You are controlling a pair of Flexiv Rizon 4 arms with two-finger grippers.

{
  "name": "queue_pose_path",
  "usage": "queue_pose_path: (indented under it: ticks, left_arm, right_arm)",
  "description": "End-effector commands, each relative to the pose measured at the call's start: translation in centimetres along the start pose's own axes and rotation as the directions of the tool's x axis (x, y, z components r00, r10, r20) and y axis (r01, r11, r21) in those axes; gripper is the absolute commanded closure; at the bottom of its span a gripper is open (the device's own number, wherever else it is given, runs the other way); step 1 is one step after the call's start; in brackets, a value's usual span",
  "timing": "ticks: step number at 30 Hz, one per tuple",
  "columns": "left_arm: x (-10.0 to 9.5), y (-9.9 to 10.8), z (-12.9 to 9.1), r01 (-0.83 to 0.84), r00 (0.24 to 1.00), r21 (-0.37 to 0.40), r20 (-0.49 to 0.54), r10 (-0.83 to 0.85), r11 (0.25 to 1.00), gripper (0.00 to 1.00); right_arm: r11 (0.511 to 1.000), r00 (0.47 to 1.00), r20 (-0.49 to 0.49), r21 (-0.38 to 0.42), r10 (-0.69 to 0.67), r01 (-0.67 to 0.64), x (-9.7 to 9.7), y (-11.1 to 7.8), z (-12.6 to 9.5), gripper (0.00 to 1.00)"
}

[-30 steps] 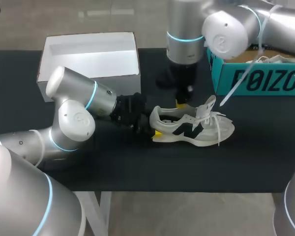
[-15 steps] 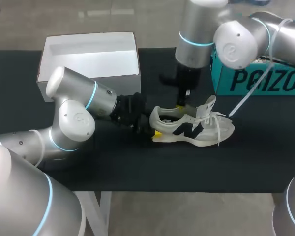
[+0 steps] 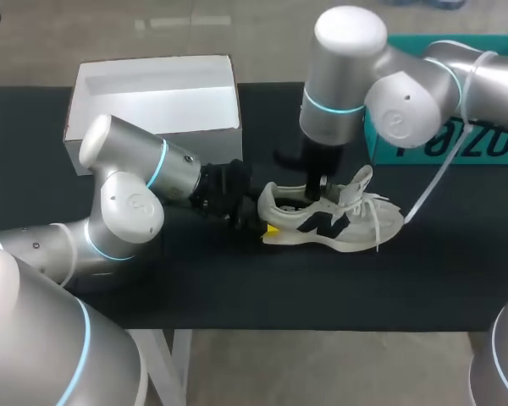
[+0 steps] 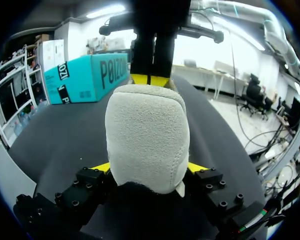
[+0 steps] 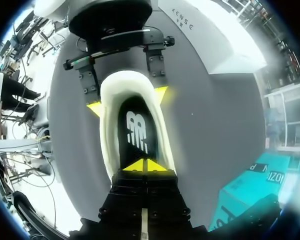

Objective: Take the shoe out of the shoebox, open the shoe tongue, remove and reinsert the insole, then place the shoe into the shoebox

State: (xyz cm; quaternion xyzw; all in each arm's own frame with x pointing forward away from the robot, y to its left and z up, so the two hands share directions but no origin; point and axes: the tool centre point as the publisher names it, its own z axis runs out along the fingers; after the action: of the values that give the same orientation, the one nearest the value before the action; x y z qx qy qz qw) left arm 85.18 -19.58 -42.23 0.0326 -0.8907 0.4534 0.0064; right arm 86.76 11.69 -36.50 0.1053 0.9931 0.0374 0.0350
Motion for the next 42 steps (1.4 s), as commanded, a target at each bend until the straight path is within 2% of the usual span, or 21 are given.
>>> queue_pose_path:
  ticks: [1,4,9,16,24,35,36,38,42]
  left_arm:
    - [0.0,0.1,0.0,0.000,1.000,0.002,0.000,0.000,1.000,1.00]
    - [0.0,0.1,0.0,0.000,1.000,0.002,0.000,0.000,1.000,1.00]
    - [0.0,0.1,0.0,0.000,1.000,0.002,0.000,0.000,1.000,1.00]
    - [0.0,0.1,0.0,0.000,1.000,0.002,0.000,0.000,1.000,1.00]
    - [0.0,0.1,0.0,0.000,1.000,0.002,0.000,0.000,1.000,1.00]
    - [0.0,0.1,0.0,0.000,1.000,0.002,0.000,0.000,1.000,1.00]
    - [0.0,0.1,0.0,0.000,1.000,0.002,0.000,0.000,1.000,1.00]
    - [0.0,0.1,0.0,0.000,1.000,0.002,0.000,0.000,1.000,1.00]
    - [0.0,0.1,0.0,0.000,1.000,0.002,0.000,0.000,1.000,1.00]
  right_arm:
    - [1.000,0.999,0.034,-0.005,0.006,-0.006,-0.4,0.0,1.1,1.00]
    - [0.999,0.998,0.068,-0.031,-0.007,0.009,-0.8,0.1,2.0,1.00]
    - [0.999,0.997,0.059,0.017,-0.043,0.042,-0.5,0.5,2.5,1.00]
    - [1.000,0.998,0.059,0.020,-0.018,0.017,-0.1,-0.8,3.3,1.00]
    - [0.999,0.995,0.095,0.030,0.021,-0.024,-1.0,-0.7,3.4,1.00]
    - [0.999,0.996,0.083,0.037,0.034,-0.037,-1.9,-0.3,3.6,1.00]
    - [0.999,0.997,0.076,0.033,0.029,-0.032,-1.9,-0.2,3.6,0.94]
    - [0.999,0.998,0.063,0.029,0.026,-0.028,-1.9,-0.2,3.6,0.64]
    - [1.000,0.999,0.030,0.015,0.019,-0.020,-1.8,-0.1,3.7,0.59]
